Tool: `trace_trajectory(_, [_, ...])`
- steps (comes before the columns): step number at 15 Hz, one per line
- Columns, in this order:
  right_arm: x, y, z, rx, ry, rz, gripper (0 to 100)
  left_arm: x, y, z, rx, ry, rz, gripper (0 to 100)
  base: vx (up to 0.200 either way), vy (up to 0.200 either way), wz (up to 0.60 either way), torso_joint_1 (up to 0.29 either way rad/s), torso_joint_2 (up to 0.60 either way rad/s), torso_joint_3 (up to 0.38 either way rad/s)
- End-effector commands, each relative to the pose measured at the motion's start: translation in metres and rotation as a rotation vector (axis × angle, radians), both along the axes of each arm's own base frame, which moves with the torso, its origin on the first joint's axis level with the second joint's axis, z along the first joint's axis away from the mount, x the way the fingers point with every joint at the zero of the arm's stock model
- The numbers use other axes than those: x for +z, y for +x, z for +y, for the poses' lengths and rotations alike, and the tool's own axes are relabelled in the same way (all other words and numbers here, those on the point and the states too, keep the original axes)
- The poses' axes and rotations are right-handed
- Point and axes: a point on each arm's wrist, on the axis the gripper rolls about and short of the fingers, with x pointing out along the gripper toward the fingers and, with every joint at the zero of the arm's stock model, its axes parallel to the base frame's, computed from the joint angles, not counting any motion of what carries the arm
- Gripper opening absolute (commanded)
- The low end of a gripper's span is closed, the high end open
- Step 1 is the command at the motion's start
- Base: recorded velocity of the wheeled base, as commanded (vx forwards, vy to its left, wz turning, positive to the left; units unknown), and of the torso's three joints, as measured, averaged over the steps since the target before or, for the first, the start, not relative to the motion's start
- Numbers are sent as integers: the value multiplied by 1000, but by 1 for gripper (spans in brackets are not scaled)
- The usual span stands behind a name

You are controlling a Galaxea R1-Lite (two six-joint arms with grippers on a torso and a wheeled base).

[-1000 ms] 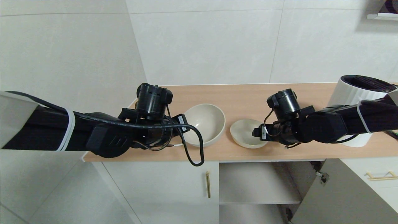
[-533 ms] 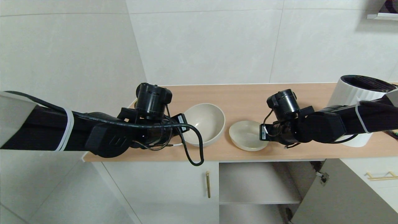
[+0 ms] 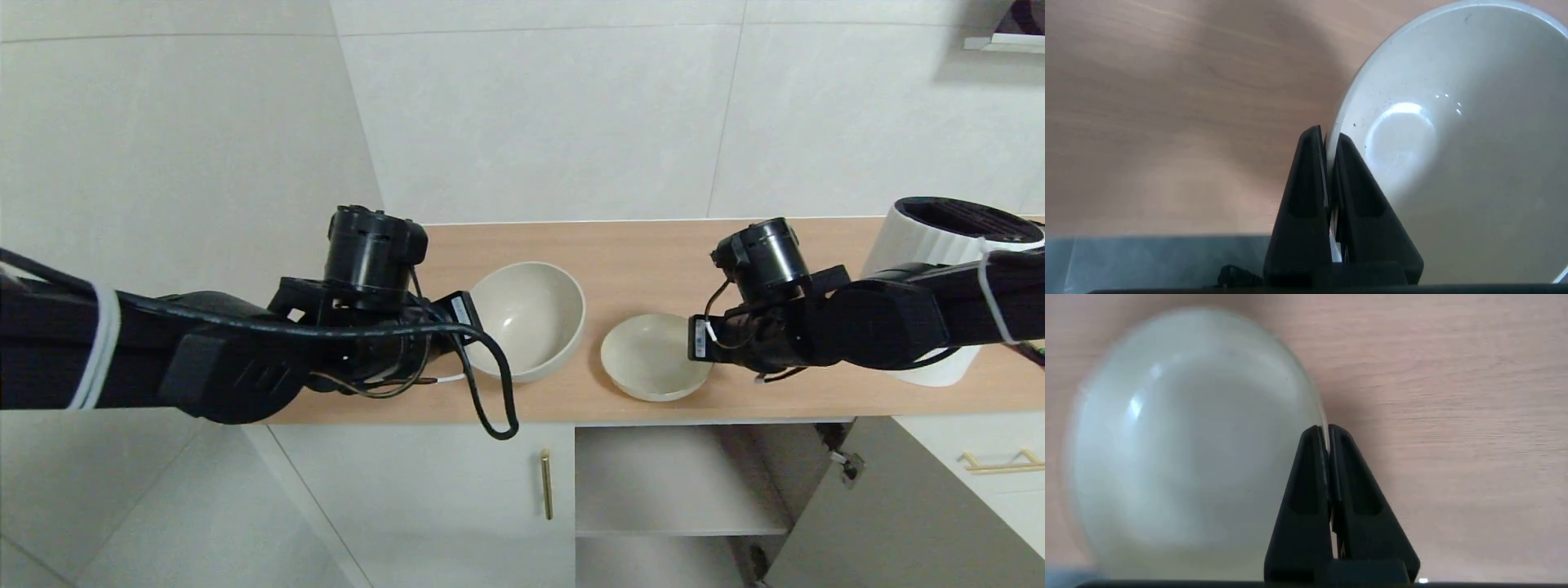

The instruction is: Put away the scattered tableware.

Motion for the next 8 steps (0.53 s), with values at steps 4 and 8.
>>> trace_trajectory(4, [46,-63,-30,150,119,1,0,30,-54,30,-71,19,-39,0,0,0,0,0,0,0])
trace_trajectory(8, [41,-96,-46,196,88,38,0,31,-98,49,-198,24,-42,0,0,0,0,0,0,0])
